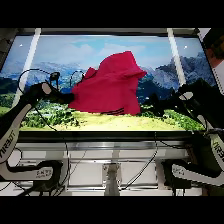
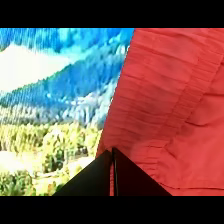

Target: Fold the clothes and pants, and hang the long-sleeved shirts on hangers.

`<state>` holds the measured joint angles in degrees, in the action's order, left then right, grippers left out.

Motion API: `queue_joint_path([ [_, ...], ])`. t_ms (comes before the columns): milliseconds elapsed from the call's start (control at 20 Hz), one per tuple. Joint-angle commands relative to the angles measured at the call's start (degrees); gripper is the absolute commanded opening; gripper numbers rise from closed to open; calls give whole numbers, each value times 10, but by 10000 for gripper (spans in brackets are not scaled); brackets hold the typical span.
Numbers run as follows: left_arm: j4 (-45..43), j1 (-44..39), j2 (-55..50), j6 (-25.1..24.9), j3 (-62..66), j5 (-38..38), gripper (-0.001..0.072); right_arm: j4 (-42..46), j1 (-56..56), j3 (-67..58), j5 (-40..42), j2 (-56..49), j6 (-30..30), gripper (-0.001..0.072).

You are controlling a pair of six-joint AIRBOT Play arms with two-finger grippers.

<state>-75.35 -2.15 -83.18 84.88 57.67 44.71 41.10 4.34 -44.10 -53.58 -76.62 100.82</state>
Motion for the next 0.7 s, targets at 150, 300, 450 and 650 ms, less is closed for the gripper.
queue_joint_path([
  [150, 11, 0, 15, 0, 1, -17, 15, -27, -12, 9, -38, -3, 19, 503],
  [300, 41, 0, 15, -1, 1, -19, 14, -33, -49, 9, -33, -27, 19, 504],
  [450, 40, 0, 15, -1, 1, -21, 14, -54, -75, 9, -2, -57, 19, 503],
  [650, 40, 0, 15, -1, 1, -21, 14, -67, -77, 9, 61, -63, 20, 436],
])
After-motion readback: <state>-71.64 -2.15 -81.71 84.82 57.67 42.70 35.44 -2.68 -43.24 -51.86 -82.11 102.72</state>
